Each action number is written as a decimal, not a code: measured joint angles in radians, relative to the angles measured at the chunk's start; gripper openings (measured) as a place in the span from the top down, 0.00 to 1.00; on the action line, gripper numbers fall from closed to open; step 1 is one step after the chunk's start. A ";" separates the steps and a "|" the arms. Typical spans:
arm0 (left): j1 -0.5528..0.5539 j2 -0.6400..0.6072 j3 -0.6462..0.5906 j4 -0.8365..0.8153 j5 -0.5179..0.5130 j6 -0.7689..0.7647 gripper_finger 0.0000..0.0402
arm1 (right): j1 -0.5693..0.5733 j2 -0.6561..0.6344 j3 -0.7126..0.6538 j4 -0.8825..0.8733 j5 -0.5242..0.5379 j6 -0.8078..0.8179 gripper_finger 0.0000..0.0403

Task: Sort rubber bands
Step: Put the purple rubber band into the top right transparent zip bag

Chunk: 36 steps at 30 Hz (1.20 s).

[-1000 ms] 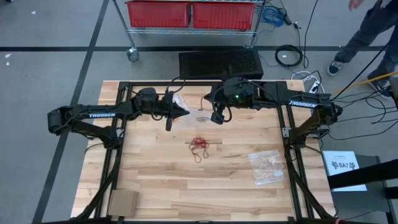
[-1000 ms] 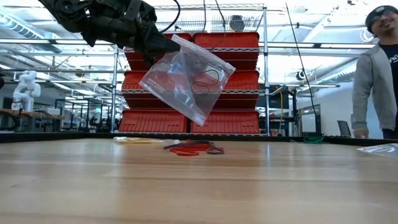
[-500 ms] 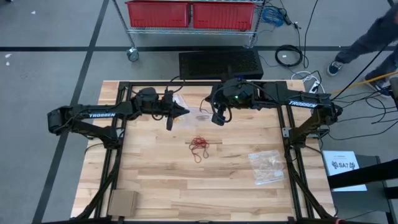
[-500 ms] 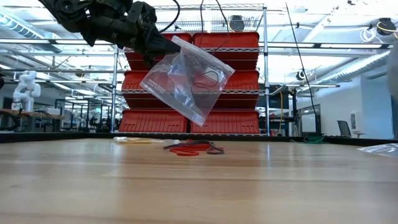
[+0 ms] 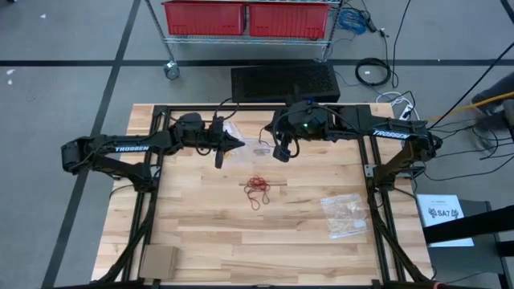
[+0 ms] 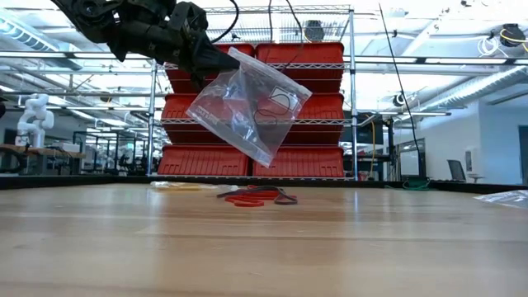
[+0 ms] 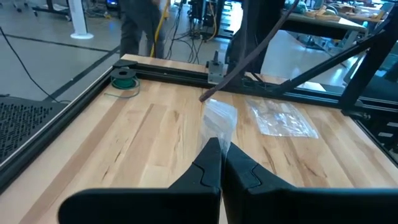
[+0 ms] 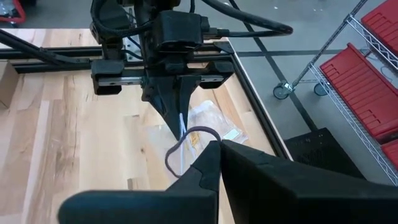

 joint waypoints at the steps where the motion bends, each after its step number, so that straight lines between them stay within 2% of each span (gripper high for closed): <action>1: 0.000 0.000 0.000 0.001 0.000 0.000 1.00 | 0.004 0.000 0.000 0.002 0.000 0.000 1.00; 14: 0.000 0.000 0.000 0.000 0.000 -0.005 1.00 | 0.066 0.000 0.000 0.018 0.000 0.015 1.00; 36: -0.011 0.000 0.000 -0.005 0.000 -0.006 1.00 | 0.025 0.000 0.000 0.055 0.006 -0.028 1.00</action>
